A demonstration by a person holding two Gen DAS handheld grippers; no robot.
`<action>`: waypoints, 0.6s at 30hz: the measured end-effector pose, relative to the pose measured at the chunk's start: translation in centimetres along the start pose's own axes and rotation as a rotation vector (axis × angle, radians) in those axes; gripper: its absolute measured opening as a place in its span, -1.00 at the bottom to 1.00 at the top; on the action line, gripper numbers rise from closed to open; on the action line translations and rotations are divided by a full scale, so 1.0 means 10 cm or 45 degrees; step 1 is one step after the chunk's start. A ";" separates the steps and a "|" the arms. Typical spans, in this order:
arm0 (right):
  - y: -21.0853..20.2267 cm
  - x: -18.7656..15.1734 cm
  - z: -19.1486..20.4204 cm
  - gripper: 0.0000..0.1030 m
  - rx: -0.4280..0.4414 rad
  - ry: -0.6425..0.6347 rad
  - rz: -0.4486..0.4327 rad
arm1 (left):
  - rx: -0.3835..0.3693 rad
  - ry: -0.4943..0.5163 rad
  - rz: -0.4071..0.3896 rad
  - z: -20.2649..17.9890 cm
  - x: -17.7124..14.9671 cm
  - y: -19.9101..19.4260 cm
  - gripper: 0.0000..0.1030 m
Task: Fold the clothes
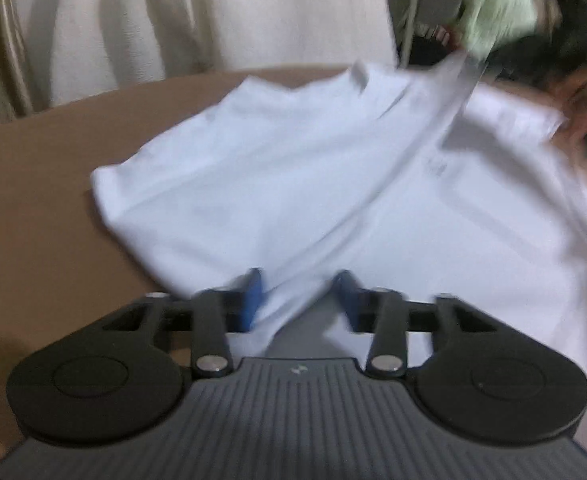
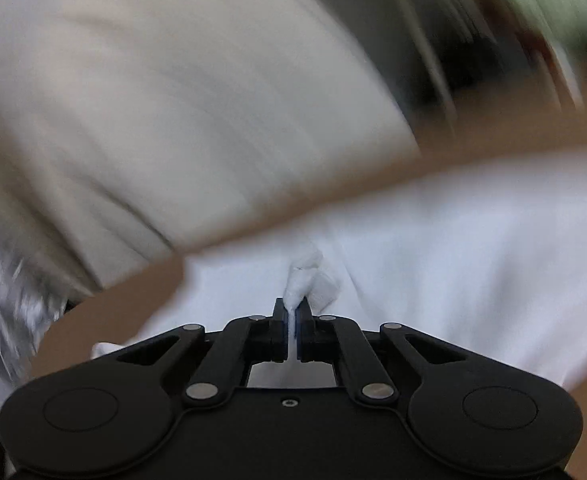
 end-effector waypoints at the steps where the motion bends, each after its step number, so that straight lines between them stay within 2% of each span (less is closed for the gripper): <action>1: -0.14 0.01 0.04 -0.91 0.016 -0.068 -0.013 | 0.007 0.016 0.007 -0.02 -0.02 -0.02 -0.57; 3: -0.33 -0.08 -0.05 -0.91 0.034 -0.106 0.100 | 0.002 0.037 0.027 0.00 -0.07 -0.09 -0.68; 5: -0.31 -0.29 -0.23 -0.89 -0.065 -0.203 0.281 | 0.012 0.027 0.033 0.07 -0.09 -0.13 -0.68; 6: -0.31 -0.38 -0.33 -0.80 -0.114 -0.246 0.368 | 0.017 0.009 0.032 0.09 -0.11 -0.14 -0.68; 7: -0.30 -0.45 -0.46 -0.59 -0.149 -0.225 0.417 | 0.022 -0.002 0.027 0.10 -0.12 -0.15 -0.68; 8: -0.30 -0.51 -0.58 -0.59 -0.179 -0.200 0.461 | 0.029 -0.020 0.015 0.11 -0.13 -0.15 -0.68; 11: -0.37 -0.43 -0.70 -0.54 -0.104 -0.017 0.400 | 0.067 -0.055 -0.023 0.11 -0.14 -0.17 -0.65; 12: -0.38 -0.38 -0.72 -0.45 -0.082 0.042 0.382 | 0.082 -0.063 -0.036 0.11 -0.14 -0.18 -0.63; 14: -0.37 -0.29 -0.66 -0.32 -0.043 0.059 0.345 | 0.114 -0.022 -0.059 0.09 -0.15 -0.20 -0.58; 16: -0.31 -0.20 -0.56 -0.13 -0.055 -0.003 0.317 | 0.145 0.023 -0.070 0.06 -0.15 -0.18 -0.47; 18: -0.19 -0.16 -0.48 -0.05 -0.087 -0.090 0.326 | 0.158 0.020 -0.089 0.06 -0.14 -0.14 -0.45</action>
Point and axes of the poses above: each gripper's, at about its wrist camera, not at the fingertips, and y roughly the way its jaws point, z to its left, x to its top, the point moved 6 cm from there along y, roughly the way its jaws point, and after that the axes turned 3 degrees about -x, right-handed, at the moved point
